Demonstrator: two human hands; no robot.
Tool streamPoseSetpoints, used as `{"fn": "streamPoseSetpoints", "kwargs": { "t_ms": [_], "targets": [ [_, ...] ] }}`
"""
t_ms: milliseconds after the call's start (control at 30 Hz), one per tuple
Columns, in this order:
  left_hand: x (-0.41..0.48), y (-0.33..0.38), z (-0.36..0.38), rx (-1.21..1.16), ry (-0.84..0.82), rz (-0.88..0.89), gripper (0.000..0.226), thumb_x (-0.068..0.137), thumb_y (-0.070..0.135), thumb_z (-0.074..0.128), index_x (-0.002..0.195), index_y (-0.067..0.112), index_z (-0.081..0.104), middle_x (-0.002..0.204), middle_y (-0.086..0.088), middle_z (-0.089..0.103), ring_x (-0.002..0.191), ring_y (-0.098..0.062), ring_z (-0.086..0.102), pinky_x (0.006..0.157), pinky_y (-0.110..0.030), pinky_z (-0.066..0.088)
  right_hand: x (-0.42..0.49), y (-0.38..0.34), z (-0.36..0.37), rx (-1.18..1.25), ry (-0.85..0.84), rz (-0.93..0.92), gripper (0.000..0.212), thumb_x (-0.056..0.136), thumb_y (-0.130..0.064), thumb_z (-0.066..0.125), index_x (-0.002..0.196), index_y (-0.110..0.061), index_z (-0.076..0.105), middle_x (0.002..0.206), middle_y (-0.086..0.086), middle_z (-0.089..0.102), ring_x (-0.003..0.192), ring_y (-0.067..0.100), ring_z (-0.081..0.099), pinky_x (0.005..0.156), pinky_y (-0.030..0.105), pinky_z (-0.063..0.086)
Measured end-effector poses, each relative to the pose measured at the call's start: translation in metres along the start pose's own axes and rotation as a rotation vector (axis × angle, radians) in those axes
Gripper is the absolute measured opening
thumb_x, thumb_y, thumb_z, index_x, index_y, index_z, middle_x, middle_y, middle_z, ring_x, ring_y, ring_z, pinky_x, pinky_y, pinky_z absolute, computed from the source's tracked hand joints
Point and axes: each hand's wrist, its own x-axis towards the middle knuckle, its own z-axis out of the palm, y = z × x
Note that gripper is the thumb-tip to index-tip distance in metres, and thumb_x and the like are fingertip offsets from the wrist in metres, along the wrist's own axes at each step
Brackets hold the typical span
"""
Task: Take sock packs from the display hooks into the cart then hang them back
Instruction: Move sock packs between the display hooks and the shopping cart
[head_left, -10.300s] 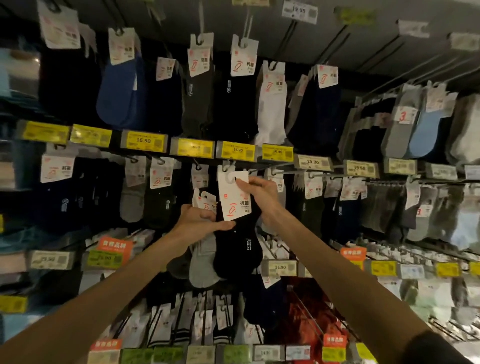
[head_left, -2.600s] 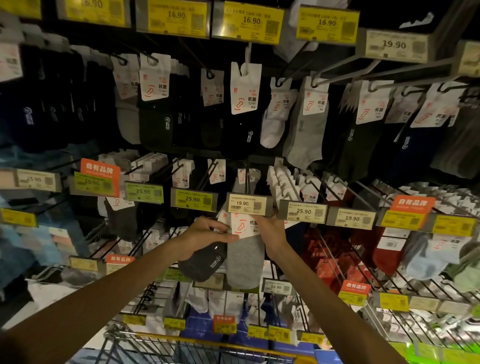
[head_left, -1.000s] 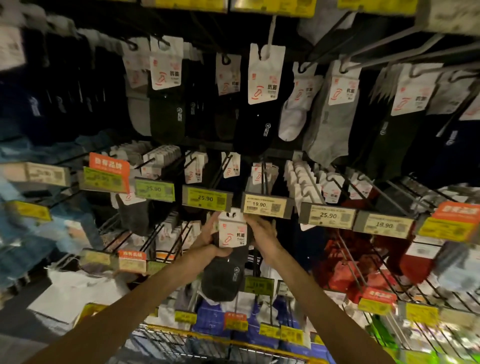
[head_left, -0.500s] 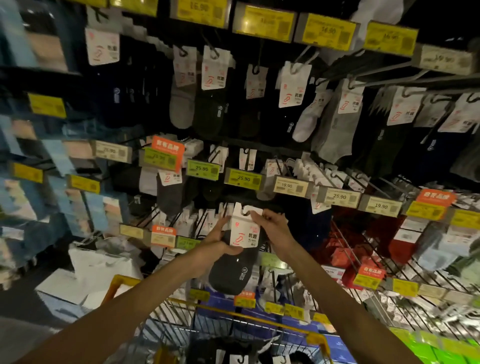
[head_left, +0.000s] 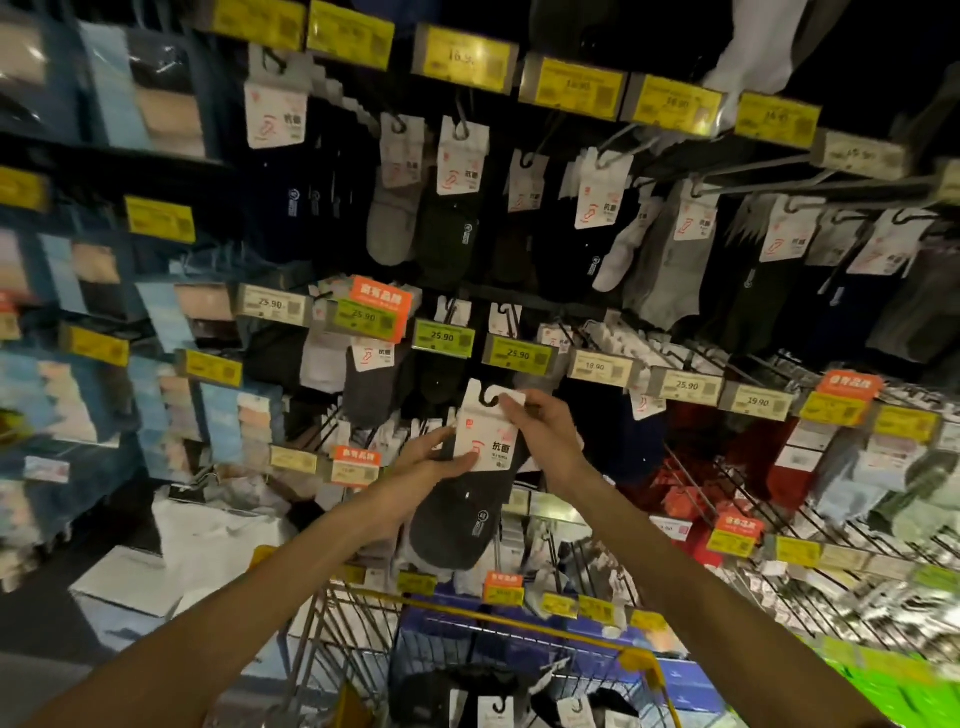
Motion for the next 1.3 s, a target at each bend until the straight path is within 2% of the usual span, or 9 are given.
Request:
{"fn": "streamPoseSetpoints", "kwargs": {
  "t_ms": [100,200,267,400,567,733,933,1100,1300],
  "targets": [
    [0.006,0.036,0.007,0.045,0.012,0.122,0.023,0.091,0.014,0.068,0.112,0.023,0.065,0.106,0.002,0.074,0.105,-0.02,0.069,0.09,-0.032,0.055,0.01,-0.044,0.0,-0.04,0.031,-0.178,0.009,0.098,-0.011,0.055,0.1,-0.006,0.062,0.094,0.011,0.07,0.084,0.019,0.067,0.071,0.034,0.056],
    [0.01,0.08,0.012,0.038,-0.002,0.208,0.023,0.09,0.016,0.068,0.111,0.026,0.065,0.107,0.003,0.074,0.101,-0.014,0.07,0.09,-0.031,0.055,0.025,-0.09,-0.005,-0.05,0.052,-0.305,0.008,0.097,-0.01,0.057,0.1,-0.005,0.061,0.092,0.012,0.07,0.082,0.017,0.067,0.065,0.03,0.055],
    [0.011,0.103,0.014,0.034,-0.015,0.252,0.029,0.09,0.016,0.069,0.117,0.024,0.064,0.11,0.001,0.074,0.103,-0.015,0.07,0.091,-0.033,0.055,0.031,-0.111,-0.008,0.012,0.048,-0.311,0.006,0.095,-0.008,0.059,0.101,-0.007,0.061,0.09,0.006,0.07,0.08,0.013,0.067,0.064,0.025,0.055],
    [0.008,0.128,0.018,0.064,-0.052,0.312,0.027,0.092,0.015,0.066,0.117,0.023,0.063,0.108,0.001,0.075,0.1,-0.015,0.071,0.085,-0.031,0.057,0.037,-0.133,-0.011,0.121,0.047,-0.281,0.006,0.093,-0.008,0.062,0.098,-0.008,0.064,0.089,0.005,0.071,0.078,0.015,0.068,0.067,0.026,0.056],
    [0.011,0.141,0.031,0.075,-0.038,0.308,0.033,0.091,0.017,0.068,0.124,0.019,0.061,0.112,-0.005,0.073,0.101,-0.021,0.071,0.091,-0.04,0.057,0.038,-0.137,-0.019,0.232,0.095,-0.216,0.014,0.094,-0.012,0.061,0.106,-0.006,0.068,0.089,0.003,0.072,0.077,0.013,0.07,0.067,0.025,0.057],
    [0.025,0.164,0.05,0.074,-0.052,0.327,0.035,0.091,0.019,0.069,0.125,0.023,0.06,0.113,-0.005,0.072,0.1,-0.021,0.071,0.086,-0.04,0.059,0.053,-0.156,-0.034,0.285,0.124,-0.2,0.01,0.094,-0.017,0.063,0.097,-0.013,0.071,0.102,0.015,0.073,0.096,0.032,0.069,0.084,0.046,0.054],
    [0.062,0.205,0.068,0.088,0.015,0.387,0.046,0.091,0.014,0.069,0.131,0.03,0.053,0.116,-0.007,0.069,0.099,-0.022,0.069,0.069,-0.03,0.058,0.089,-0.19,-0.049,0.262,0.185,-0.253,0.016,0.093,-0.012,0.063,0.105,-0.002,0.068,0.079,0.0,0.07,0.063,0.007,0.068,0.055,0.022,0.055],
    [0.087,0.229,0.075,0.151,0.039,0.46,0.067,0.092,0.006,0.066,0.145,0.037,0.04,0.127,0.0,0.064,0.11,-0.015,0.063,0.078,-0.027,0.057,0.125,-0.203,-0.056,0.276,0.148,-0.215,0.004,0.09,-0.012,0.067,0.094,-0.01,0.066,0.085,0.005,0.071,0.069,0.014,0.067,0.058,0.026,0.054],
    [0.105,0.245,0.072,0.038,0.058,0.492,0.064,0.09,0.007,0.068,0.139,0.043,0.047,0.118,-0.001,0.069,0.105,-0.018,0.068,0.079,-0.032,0.058,0.151,-0.219,-0.051,0.339,0.133,-0.327,0.012,0.085,-0.006,0.071,0.097,-0.004,0.07,0.083,0.005,0.073,0.066,0.01,0.07,0.054,0.023,0.053]
  ]
}}
